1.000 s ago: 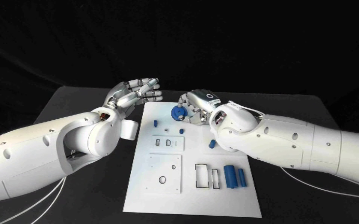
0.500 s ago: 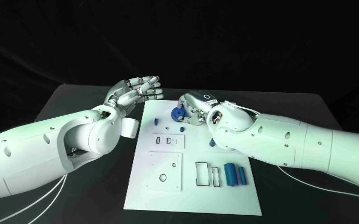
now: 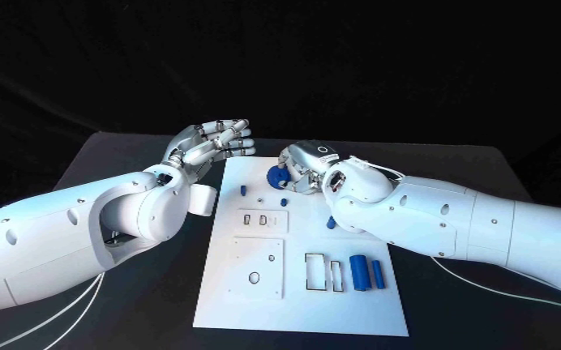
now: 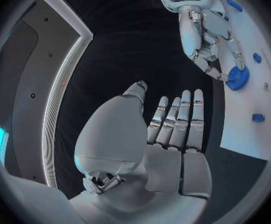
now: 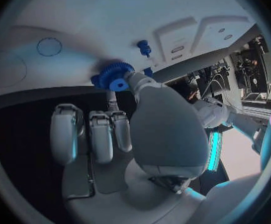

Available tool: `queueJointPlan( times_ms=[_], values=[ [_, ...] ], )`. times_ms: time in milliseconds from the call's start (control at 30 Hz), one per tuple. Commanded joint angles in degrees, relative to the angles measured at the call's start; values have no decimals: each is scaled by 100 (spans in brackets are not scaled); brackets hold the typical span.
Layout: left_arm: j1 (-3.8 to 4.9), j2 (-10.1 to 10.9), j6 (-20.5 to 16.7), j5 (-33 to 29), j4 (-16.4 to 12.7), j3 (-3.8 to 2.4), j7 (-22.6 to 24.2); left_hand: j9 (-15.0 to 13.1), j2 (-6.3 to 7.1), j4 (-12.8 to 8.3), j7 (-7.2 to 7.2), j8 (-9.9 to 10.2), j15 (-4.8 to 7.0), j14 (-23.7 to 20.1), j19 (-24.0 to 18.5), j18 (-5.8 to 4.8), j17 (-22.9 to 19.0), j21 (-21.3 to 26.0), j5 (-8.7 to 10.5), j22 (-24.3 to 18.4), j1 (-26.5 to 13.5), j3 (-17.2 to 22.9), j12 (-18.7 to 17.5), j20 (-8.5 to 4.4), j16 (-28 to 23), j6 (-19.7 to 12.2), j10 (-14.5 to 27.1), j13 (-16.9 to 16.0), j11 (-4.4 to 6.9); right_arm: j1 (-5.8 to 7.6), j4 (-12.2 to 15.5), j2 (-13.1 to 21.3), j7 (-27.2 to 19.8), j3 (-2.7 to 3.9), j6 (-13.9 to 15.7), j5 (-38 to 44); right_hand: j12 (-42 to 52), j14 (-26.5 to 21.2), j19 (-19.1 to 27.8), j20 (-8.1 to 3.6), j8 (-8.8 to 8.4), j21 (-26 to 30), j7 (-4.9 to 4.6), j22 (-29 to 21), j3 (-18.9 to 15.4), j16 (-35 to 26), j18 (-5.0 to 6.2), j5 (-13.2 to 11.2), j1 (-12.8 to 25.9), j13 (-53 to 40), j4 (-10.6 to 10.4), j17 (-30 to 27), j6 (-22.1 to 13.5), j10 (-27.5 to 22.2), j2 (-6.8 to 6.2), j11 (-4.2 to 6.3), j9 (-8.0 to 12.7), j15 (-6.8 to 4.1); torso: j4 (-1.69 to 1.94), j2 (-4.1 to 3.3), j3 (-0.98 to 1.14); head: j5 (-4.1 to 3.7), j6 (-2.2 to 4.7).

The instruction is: Assemble the parts on the task board

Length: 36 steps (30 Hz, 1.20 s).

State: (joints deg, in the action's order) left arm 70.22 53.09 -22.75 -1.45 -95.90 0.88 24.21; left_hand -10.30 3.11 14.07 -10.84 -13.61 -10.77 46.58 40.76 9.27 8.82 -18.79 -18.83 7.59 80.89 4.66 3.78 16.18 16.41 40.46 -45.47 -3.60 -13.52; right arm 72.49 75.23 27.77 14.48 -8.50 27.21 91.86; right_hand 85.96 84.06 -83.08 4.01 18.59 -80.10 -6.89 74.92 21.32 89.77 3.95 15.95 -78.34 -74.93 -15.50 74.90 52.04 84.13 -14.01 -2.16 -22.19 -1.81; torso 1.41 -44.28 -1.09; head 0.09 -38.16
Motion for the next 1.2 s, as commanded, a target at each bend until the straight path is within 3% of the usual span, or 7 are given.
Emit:
queueJointPlan(
  times_ms=[33,367,767,1067,1200],
  values=[
    [6,-10,146,-7,-12,-4,8,-3,-26,-6,-445,5,-14,-39,12,44,-2,38,9,-7,36,-34,-25,1,-36,-40,22,7,-4,-14,0,-27,48,-8,-66,57,-47,594,1,60,-58,42,-38,397,14,23,-78,-25,6,-780,-7,1510,-83,32,-54,-49,51,48,6,-4,0,3,6],
    [5,-14,172,-7,-2,-4,-8,-3,-26,-6,-445,5,-14,-39,12,44,-2,38,9,-7,36,-34,-25,1,-36,-40,22,7,-4,-15,-3,-38,31,-7,-140,-13,-135,594,15,130,-254,73,-118,387,-52,23,-71,-12,148,-661,-24,1510,-309,-75,-120,-125,117,119,-6,-5,-2,2,5],
    [5,-16,174,-7,7,-4,-11,-2,-25,-5,-448,5,-15,-43,9,43,-1,41,11,-13,34,-39,-27,0,-44,-52,52,9,-2,-15,25,-3,26,-7,-255,-93,-136,594,13,153,-285,76,-126,396,-141,23,-70,58,295,-665,-75,1510,-310,-74,-114,-138,129,135,-1,0,1,-1,0],
    [5,-11,167,-7,22,-3,-10,-4,-26,-3,-448,2,-15,-45,9,42,-1,43,12,-15,34,-40,-27,0,-47,-50,59,9,-3,-14,12,77,-63,-8,-457,-474,-120,594,-2,162,-335,67,-131,422,-279,23,-74,98,604,-692,-108,1510,-324,-52,-7,-143,149,140,-24,2,11,14,28],
    [5,-17,169,-7,29,-3,-9,-3,-27,-2,-449,3,-16,-45,8,42,-1,43,11,-16,32,-41,-27,0,-48,-53,61,9,-3,-13,-2,74,-67,-8,-535,-603,-125,594,-10,176,-394,63,-149,440,-432,23,-77,94,866,-689,-118,1510,-378,-59,90,-161,182,157,-7,3,11,7,24]
  ],
)
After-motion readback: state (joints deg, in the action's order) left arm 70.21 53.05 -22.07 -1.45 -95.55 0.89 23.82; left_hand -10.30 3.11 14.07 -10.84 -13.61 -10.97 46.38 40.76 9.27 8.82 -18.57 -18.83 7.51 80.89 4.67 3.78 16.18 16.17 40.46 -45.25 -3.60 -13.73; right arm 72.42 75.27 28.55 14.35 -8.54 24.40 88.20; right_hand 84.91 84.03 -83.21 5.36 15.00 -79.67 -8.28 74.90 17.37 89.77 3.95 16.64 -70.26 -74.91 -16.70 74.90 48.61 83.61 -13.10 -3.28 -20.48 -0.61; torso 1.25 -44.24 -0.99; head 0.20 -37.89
